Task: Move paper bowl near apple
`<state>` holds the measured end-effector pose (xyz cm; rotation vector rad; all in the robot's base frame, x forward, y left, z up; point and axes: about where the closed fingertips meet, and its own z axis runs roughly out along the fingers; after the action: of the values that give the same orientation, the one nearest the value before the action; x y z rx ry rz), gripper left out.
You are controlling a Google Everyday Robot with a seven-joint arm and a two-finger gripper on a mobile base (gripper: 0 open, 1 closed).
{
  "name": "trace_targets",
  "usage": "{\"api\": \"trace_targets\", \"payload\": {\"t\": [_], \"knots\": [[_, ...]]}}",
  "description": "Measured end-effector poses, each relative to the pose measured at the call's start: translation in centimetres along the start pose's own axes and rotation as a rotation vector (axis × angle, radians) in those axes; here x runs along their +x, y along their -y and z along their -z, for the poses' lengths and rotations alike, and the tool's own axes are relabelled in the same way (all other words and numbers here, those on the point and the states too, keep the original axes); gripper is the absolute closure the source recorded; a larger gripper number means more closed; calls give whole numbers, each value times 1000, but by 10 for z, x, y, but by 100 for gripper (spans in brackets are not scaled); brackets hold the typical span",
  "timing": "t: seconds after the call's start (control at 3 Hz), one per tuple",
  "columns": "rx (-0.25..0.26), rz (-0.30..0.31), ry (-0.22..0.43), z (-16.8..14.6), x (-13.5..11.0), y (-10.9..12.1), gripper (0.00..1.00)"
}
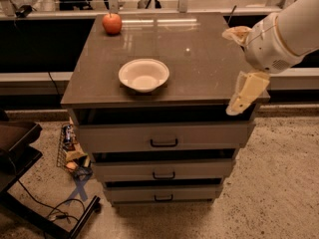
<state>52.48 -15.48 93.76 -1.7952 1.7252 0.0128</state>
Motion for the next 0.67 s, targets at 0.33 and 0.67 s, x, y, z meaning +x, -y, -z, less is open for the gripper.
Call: {"api": "trace_targets", "payload": {"t": [0.33, 0.67], "knots": [[108, 124, 135, -29, -20, 28, 0], [136, 196, 137, -31, -24, 34, 0]]}}
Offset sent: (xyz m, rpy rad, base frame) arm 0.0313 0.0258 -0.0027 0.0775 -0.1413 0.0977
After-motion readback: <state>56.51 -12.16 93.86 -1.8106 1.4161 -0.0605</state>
